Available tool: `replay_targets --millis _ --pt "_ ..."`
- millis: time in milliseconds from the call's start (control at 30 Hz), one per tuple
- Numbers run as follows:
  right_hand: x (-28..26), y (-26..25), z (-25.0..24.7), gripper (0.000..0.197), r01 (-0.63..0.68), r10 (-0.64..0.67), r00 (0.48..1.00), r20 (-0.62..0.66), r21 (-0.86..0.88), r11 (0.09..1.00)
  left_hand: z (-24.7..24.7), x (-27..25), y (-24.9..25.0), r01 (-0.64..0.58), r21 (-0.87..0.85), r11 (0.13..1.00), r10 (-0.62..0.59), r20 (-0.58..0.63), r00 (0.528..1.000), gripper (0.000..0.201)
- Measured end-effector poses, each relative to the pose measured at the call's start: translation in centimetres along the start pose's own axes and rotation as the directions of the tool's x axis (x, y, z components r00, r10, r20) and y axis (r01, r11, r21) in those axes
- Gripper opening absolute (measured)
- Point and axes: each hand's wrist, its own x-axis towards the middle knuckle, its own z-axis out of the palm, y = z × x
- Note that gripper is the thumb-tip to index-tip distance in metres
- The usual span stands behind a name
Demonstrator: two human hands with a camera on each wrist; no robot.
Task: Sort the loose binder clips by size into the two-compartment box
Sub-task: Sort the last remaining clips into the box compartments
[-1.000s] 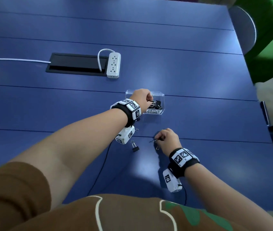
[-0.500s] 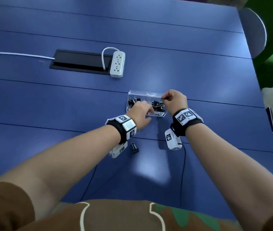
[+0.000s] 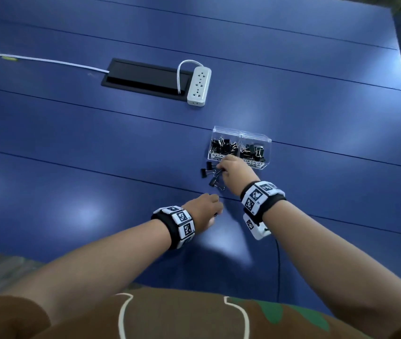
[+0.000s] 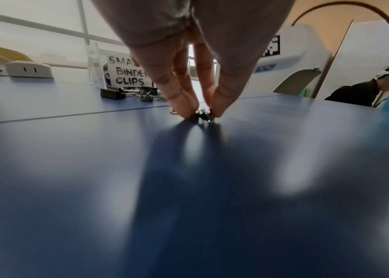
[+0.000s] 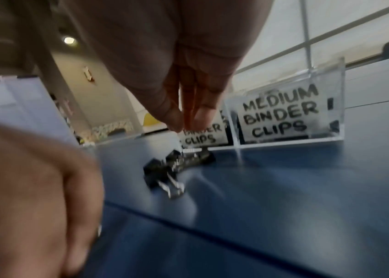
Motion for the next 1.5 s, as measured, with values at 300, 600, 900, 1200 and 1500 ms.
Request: replay_targets --millis 300,600,900,1200,1500 --pt "-2.7 1.8 2.6 0.024 -0.149 0.149 0.989 -0.015 -0.018 0.989 -0.3 -0.8 -0.8 0.034 0.0 0.999 -0.034 -0.048 0.998 0.028" --pt "-3.6 1.0 2.6 0.018 -0.208 0.208 0.977 -0.035 0.011 0.978 -2.9 -0.3 -2.1 0.048 -0.291 0.955 -0.164 -0.387 0.908 0.024" --pt "-3.4 2.8 -1.8 0.008 -0.171 0.281 0.851 -0.444 0.271 0.947 -9.3 3.5 -0.5 -0.041 -0.424 0.905 -0.18 -0.468 0.865 0.022" --pt "-4.8 2.5 -0.2 0.023 -0.058 0.063 0.924 -0.377 0.025 0.998 -12.8 9.0 1.8 -0.101 -0.337 0.936 -0.054 -0.421 0.906 0.026" --pt "-5.8 -0.4 5.5 0.044 0.032 -0.035 0.996 -0.076 -0.032 0.999 -12.3 11.8 3.7 -0.107 -0.117 0.987 0.07 -0.277 0.958 0.034"
